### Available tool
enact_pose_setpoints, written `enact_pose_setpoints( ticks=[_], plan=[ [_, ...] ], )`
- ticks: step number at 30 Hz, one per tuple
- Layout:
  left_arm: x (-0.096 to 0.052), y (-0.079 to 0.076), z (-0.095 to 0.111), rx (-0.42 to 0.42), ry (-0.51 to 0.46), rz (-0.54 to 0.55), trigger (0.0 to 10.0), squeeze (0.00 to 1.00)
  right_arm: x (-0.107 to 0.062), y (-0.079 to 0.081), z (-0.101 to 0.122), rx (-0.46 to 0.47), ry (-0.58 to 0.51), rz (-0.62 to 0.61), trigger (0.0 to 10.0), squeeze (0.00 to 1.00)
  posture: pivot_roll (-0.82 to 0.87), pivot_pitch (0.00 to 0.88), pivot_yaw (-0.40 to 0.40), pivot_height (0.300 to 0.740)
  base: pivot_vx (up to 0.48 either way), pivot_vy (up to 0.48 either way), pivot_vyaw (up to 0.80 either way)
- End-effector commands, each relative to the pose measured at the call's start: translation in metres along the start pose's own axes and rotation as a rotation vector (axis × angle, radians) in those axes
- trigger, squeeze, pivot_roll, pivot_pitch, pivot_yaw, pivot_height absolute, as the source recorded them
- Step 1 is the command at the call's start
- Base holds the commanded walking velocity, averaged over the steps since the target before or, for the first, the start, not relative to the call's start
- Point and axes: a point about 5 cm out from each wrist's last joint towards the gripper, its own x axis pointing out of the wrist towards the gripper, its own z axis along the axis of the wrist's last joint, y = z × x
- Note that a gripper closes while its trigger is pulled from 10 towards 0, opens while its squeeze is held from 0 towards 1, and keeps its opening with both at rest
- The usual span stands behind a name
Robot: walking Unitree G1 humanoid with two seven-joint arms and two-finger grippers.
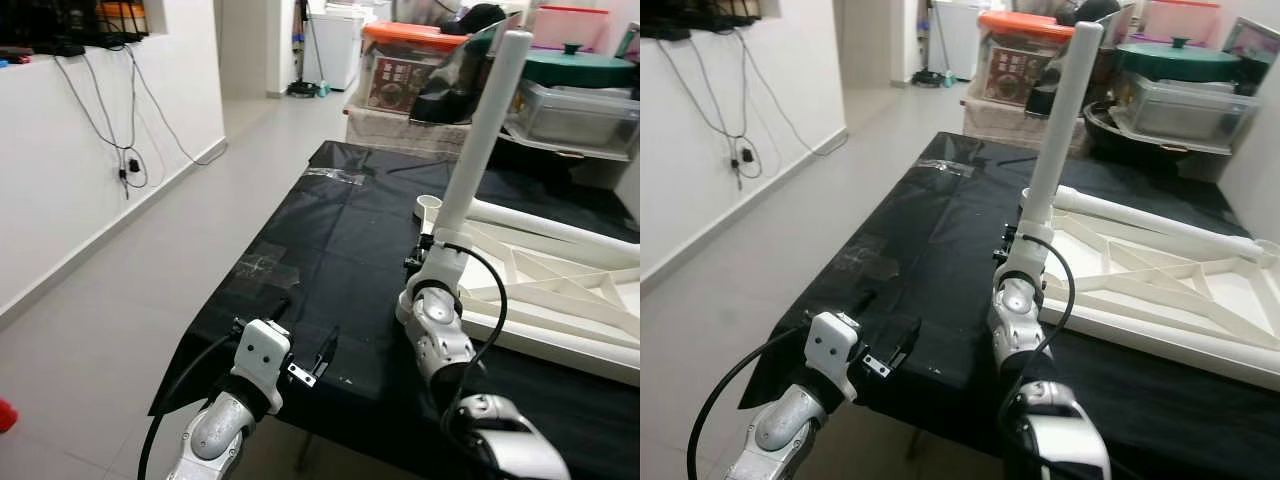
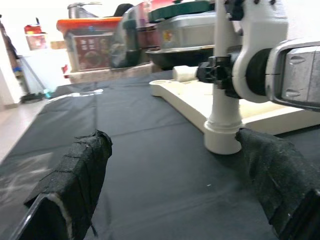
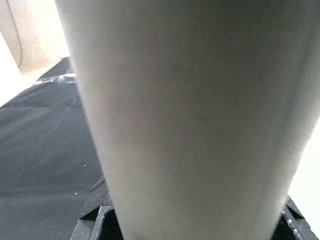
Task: Building children table
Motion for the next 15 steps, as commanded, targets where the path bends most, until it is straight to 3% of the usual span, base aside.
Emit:
enact_pose_setpoints(
  ticks=[1,2,4,6,7,8,12,13,14,15],
  plan=[
    [0.0,-0.002,-0.002,0.001,0.012,-0.013,10.0,0.0,-0.003,0.004,-0.007,0.043,0.032,0.027,10.0,0.0,0.12,0.0,-0.076,0.74,0.0,0.0,0.0],
    [0.0,-0.002,-0.002,0.001,0.014,-0.015,10.0,0.0,-0.006,0.017,-0.003,0.078,0.006,0.118,10.0,1.0,0.12,0.0,-0.079,0.74,0.0,0.0,0.0],
    [0.001,-0.003,-0.002,0.001,0.017,-0.017,10.0,0.0,-0.008,0.029,0.006,0.087,-0.073,0.226,10.0,1.0,0.13,0.0,-0.077,0.74,0.0,0.0,0.0],
    [0.001,-0.003,-0.002,0.001,0.017,-0.017,10.0,0.0,-0.008,0.029,0.006,0.087,-0.073,0.226,10.0,1.0,0.13,0.0,-0.077,0.74,0.0,0.0,0.0],
    [0.001,-0.003,-0.002,0.001,0.018,-0.017,10.0,0.0,-0.008,0.032,0.011,0.089,-0.111,0.294,10.0,0.0,0.13,0.0,-0.082,0.74,0.0,0.0,0.0],
    [0.001,-0.003,-0.002,0.002,0.018,-0.017,10.0,0.0,-0.006,0.032,0.021,0.051,-0.173,0.425,10.0,0.0,0.12,0.0,-0.079,0.74,0.0,0.0,0.0],
    [0.002,-0.004,-0.002,0.006,0.018,-0.022,10.0,0.0,-0.004,0.029,0.023,0.005,-0.176,0.511,10.0,0.0,0.12,0.0,-0.079,0.74,0.0,0.0,0.0],
    [0.002,-0.005,-0.001,0.01,0.018,-0.026,10.0,0.0,-0.003,0.027,0.02,0.006,-0.079,0.726,10.0,0.0,0.12,0.0,-0.079,0.74,0.0,0.0,0.0],
    [0.002,-0.005,-0.001,0.01,0.018,-0.026,10.0,0.0,-0.003,0.027,0.02,0.006,-0.079,0.726,10.0,0.0,0.12,0.0,-0.079,0.74,0.0,0.0,0.0],
    [0.002,-0.005,-0.002,0.013,0.019,-0.03,10.0,0.0,-0.005,0.024,0.019,0.01,0.003,0.934,10.0,0.0,0.12,0.0,-0.079,0.74,0.0,0.0,0.0]
  ],
)
